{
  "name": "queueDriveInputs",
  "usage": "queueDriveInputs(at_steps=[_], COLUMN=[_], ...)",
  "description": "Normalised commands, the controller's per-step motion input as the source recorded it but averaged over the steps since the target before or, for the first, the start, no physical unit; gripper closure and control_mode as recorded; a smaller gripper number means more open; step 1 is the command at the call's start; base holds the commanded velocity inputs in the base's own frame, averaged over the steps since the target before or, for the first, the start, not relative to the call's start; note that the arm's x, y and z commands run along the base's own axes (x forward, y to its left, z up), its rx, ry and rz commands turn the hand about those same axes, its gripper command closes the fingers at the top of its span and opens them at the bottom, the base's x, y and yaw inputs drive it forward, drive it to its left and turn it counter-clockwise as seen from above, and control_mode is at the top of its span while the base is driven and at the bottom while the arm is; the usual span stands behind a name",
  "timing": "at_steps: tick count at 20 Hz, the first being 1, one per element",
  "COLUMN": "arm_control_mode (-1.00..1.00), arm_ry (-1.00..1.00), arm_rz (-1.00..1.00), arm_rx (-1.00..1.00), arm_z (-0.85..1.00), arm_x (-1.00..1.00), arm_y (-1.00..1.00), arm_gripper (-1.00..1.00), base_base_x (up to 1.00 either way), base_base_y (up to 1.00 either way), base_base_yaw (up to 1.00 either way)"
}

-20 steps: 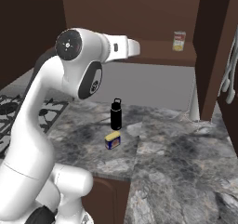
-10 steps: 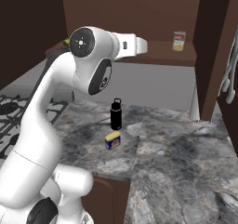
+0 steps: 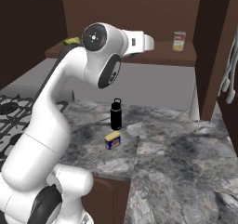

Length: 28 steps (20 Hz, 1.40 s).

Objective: Pick the cans from the counter and place them in their designated side in the cabinet.

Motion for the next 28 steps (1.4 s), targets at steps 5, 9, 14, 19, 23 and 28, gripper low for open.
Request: queueDriveInputs(at_steps=[5,9,14,19,23,28], arm_control_mode=[-1.0,-1.0,-1.0,-1.0,-1.0,-1.0], arm_ry=[0.05,0.07,0.05,0.04,0.04,0.04], arm_rz=[0.0,0.0,0.0,0.0,0.0,0.0], arm_rx=[0.0,0.0,0.0,0.0,0.0,0.0], arm_z=[0.0,0.0,0.0,-0.03,-0.06,-0.1], arm_x=[0.26,0.24,0.24,0.27,0.29,0.29], arm_y=[-0.18,-0.2,-0.15,-0.12,-0.11,-0.11], arm_gripper=[1.0,1.0,1.0,1.0,1.0,1.0], base_base_x=[0.0,0.0,0.0,0.0,0.0,0.0], base_base_y=[0.0,0.0,0.0,0.0,0.0,0.0], base_base_yaw=[0.0,0.0,0.0,0.0,0.0,0.0])
